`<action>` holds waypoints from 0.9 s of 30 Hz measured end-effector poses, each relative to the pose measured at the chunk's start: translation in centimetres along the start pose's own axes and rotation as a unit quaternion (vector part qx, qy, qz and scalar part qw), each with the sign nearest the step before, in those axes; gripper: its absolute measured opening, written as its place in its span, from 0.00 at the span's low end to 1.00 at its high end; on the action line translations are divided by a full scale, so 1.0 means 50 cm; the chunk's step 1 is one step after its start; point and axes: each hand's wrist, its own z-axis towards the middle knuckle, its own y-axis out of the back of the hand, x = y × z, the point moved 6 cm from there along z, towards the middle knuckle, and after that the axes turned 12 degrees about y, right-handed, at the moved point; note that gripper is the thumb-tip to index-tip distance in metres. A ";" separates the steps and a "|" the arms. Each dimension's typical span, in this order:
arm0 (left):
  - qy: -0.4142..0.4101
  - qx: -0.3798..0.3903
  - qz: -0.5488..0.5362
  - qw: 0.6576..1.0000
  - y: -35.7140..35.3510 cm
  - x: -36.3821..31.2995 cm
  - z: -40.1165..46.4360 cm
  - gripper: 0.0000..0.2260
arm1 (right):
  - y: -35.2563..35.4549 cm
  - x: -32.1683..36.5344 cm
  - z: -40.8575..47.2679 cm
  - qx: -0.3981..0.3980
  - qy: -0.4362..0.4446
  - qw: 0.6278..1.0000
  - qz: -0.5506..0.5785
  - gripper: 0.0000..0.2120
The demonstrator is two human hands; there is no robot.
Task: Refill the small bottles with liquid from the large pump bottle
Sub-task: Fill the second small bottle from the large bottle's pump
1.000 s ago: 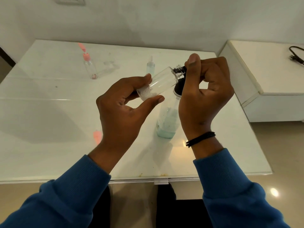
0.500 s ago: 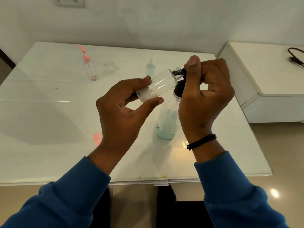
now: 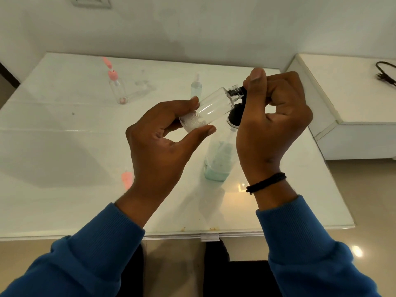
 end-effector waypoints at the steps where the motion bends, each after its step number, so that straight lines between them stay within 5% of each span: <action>1: 0.000 0.000 0.001 1.000 0.000 0.000 0.000 0.19 | 0.000 0.002 0.000 0.001 -0.003 1.000 0.001 0.14; 27: 0.000 -0.002 0.007 1.000 -0.002 -0.001 -0.002 0.19 | -0.003 -0.002 -0.006 -0.001 -0.018 1.000 0.012 0.13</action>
